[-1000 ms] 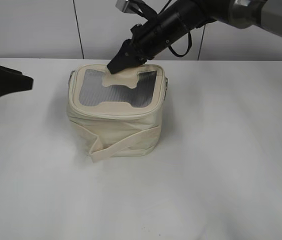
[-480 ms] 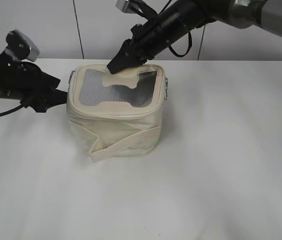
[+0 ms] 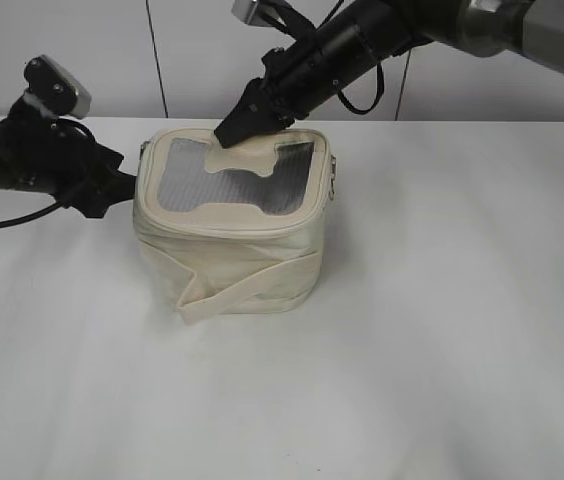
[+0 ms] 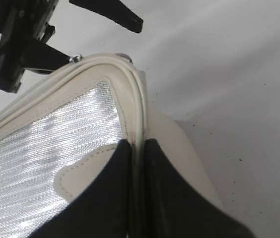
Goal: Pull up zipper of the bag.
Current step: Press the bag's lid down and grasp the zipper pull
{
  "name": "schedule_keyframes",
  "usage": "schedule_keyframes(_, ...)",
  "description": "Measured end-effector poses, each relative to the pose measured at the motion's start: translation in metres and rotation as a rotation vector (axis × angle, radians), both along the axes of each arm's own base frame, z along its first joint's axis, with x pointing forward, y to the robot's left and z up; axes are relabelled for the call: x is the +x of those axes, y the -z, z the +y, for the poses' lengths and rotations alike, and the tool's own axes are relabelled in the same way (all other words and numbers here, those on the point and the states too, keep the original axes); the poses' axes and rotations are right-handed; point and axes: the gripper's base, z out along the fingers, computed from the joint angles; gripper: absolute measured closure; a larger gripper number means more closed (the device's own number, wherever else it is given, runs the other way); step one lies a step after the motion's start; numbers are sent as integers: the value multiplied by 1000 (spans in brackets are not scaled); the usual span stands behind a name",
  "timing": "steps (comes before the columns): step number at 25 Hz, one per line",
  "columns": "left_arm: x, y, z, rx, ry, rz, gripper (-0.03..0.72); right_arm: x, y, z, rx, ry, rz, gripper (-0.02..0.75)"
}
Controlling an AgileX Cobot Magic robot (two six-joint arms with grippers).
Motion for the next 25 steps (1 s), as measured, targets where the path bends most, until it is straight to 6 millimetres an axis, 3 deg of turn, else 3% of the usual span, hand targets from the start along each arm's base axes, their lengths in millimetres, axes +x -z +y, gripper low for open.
schedule_keyframes(5, -1, 0, -4, 3, 39, -8, 265, 0, 0, 0, 1, 1, 1, 685)
schedule_keyframes(10, -6, 4, -5, 80, 126, -17, 268, 0, 0, 0, 1, 1, 1, 685)
schedule_keyframes(18, -8, 3, -7, 65, 162, -14, 269, 0, 0, 0, 1, 1, 3, 685)
schedule_keyframes(25, -4, 0, -7, -16, 75, -5, 269, 1, 0, -2, 0, 9, 6, 685)
